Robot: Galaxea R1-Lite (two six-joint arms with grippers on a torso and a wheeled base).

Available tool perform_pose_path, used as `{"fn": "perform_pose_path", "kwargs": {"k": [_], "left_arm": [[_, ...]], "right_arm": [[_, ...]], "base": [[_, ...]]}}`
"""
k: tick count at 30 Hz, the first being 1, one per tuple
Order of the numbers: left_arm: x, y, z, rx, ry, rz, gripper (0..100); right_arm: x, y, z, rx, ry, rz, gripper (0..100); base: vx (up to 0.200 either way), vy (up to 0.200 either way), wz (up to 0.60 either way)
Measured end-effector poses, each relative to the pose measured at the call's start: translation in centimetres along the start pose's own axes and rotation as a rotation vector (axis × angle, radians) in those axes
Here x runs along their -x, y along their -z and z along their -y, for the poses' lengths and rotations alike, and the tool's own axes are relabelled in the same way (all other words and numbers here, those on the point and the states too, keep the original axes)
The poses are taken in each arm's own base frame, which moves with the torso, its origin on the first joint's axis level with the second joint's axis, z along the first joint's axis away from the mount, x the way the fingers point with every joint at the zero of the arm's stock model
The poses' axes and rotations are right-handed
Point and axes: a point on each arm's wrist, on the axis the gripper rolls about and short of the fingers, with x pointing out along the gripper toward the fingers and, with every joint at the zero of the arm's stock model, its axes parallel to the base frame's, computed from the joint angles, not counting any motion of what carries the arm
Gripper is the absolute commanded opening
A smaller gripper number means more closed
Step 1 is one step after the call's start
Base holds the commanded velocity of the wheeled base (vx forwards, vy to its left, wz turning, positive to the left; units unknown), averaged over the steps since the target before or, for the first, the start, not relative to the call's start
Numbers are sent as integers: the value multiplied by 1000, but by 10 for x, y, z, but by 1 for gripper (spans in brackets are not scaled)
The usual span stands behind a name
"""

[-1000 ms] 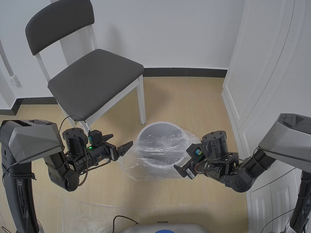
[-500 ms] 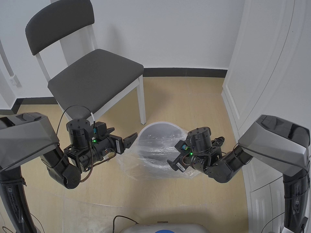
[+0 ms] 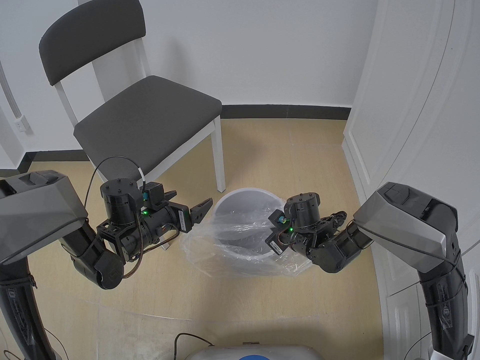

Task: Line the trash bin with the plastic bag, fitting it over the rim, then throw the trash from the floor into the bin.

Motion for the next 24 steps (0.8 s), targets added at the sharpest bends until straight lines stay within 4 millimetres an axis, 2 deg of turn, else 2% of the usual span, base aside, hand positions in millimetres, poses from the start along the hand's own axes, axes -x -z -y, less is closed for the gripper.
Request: {"fn": "perform_pose_path", "kwargs": {"k": [10, 24], "left_arm": [[0, -3, -1, -1, -1, 9, 100], [-4, -3, -4, -1, -8, 16, 100]], "right_arm": [[-4, -43, 23, -115, 116, 127, 0], [-48, -79, 33, -301, 297, 307, 0]], "base": [[0, 0, 0], [0, 0, 0]]}}
